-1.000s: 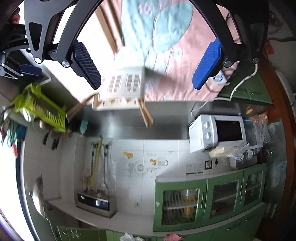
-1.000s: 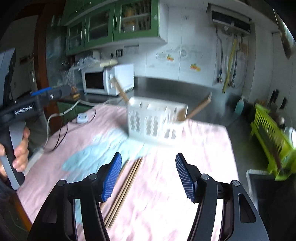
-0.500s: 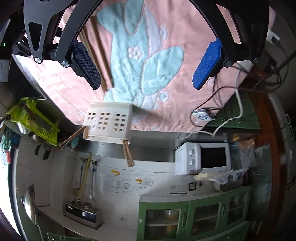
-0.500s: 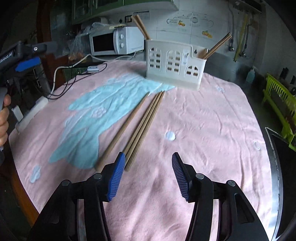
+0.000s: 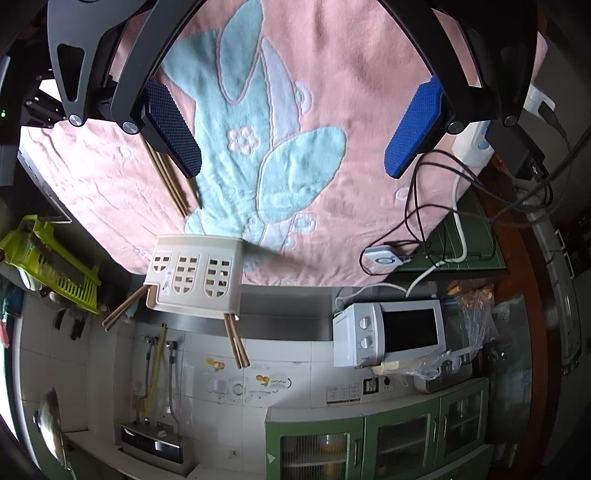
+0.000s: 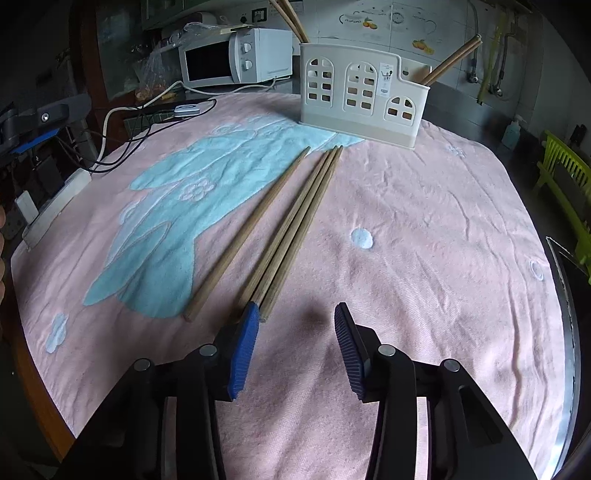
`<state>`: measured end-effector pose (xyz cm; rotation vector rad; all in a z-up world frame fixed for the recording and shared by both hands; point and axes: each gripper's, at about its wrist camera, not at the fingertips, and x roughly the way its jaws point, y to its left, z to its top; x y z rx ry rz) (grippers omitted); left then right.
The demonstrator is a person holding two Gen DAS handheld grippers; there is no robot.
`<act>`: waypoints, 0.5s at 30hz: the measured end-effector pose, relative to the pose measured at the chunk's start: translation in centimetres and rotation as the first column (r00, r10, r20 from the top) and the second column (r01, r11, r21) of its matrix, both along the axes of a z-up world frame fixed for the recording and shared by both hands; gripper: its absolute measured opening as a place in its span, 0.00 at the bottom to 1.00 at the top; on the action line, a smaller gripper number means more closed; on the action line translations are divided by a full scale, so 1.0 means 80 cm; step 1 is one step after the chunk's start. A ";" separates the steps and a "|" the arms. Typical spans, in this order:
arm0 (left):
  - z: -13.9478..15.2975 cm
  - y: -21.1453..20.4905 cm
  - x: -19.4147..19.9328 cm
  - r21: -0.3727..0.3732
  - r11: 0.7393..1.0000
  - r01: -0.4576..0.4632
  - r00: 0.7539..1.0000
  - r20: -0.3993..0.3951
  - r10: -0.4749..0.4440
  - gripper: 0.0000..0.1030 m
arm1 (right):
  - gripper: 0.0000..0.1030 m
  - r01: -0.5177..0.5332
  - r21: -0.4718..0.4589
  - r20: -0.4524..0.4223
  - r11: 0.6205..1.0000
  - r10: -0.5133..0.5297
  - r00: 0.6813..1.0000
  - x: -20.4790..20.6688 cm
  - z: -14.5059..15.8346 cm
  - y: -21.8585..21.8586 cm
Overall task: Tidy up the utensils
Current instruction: 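Move the left tool back to the loose chopsticks while the right tool returns too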
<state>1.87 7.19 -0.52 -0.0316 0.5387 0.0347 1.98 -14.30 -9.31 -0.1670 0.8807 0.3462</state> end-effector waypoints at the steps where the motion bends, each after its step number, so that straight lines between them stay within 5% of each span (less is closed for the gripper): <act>1: -0.002 0.001 0.000 0.000 1.000 -0.003 1.000 -0.003 0.003 0.95 | 0.39 -0.002 -0.009 0.002 1.000 0.002 1.000 0.000 0.000 0.003; 15: -0.027 -0.001 -0.004 -0.008 1.000 0.027 0.998 -0.063 -0.028 0.95 | 0.23 0.029 -0.022 -0.011 0.999 -0.029 1.000 0.011 -0.005 0.002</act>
